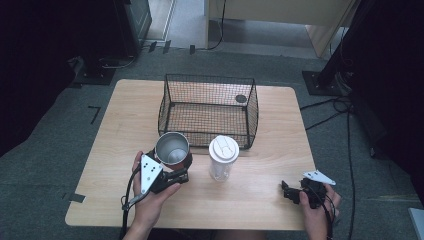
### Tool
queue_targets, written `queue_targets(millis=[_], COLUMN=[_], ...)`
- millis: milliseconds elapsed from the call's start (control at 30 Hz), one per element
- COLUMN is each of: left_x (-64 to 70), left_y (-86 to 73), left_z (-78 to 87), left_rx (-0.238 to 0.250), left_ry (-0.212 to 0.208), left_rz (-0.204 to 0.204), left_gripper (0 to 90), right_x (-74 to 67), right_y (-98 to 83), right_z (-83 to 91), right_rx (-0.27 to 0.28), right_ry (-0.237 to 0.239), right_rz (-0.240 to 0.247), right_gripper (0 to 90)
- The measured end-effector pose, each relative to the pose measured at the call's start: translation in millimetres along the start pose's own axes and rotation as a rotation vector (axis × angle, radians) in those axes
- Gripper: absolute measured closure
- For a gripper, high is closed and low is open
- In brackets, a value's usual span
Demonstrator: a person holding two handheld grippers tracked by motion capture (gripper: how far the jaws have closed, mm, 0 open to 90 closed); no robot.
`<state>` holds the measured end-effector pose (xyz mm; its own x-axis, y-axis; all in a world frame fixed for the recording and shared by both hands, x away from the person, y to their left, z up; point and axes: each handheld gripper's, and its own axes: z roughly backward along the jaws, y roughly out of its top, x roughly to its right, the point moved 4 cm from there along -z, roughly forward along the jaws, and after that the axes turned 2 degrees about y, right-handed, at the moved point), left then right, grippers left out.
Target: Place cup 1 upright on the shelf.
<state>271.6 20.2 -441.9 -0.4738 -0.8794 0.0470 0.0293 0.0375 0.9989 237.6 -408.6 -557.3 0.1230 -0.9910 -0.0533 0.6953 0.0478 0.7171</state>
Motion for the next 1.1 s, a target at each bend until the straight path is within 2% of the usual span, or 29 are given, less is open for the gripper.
queue_targets(millis=[100, 233, 433, 667, 833, 933, 1000, 1100], left_x=[1.1, 0.3, -2.8, -7.5, -11.7, -15.3, -19.8, -22.5], left_y=[13.2, 22.3, 32.6, 47.3, 48.7, 47.1, 44.6, 44.3], left_z=[-8.9, -16.4, -33.5, -53.1, -63.3, -74.2, -86.0, -93.6], left_rx=[0.037, 0.057, 0.138, 0.16, 0.161, 0.149, 0.139, 0.128], left_ry=[-0.012, -0.011, 0.014, 0.038, 0.053, 0.066, 0.08, 0.089], left_rz=[-0.039, -0.039, -0.03, -0.009, 0.012, 0.009, 0.021, 0.032], left_gripper=[5.9, 6.0, 6.1, 6.2, 6.2, 6.3, 6.3, 6.3], right_x=[0.0, 0.1, 0.2, -0.1, -0.1, -0.3, -0.2, -0.2], right_y=[0.0, 0.1, 0.1, 0.1, 0.1, 0.1, 0.1, 0.1], right_z=[0.0, -0.1, -0.1, -0.1, -0.1, 0.0, -0.1, -0.1], right_rx=[0.0, 0.001, 0.002, 0.001, 0.001, 0.0, 0.001, 0.002], right_ry=[0.0, 0.0, -0.001, -0.001, -0.001, 0.0, -0.001, -0.002], right_rz=[0.0, 0.0, 0.001, -0.001, -0.001, -0.003, -0.001, -0.002], right_gripper=[0.0, 0.0, 0.0, 0.0, 0.0, 0.0, 0.0, 0.0])
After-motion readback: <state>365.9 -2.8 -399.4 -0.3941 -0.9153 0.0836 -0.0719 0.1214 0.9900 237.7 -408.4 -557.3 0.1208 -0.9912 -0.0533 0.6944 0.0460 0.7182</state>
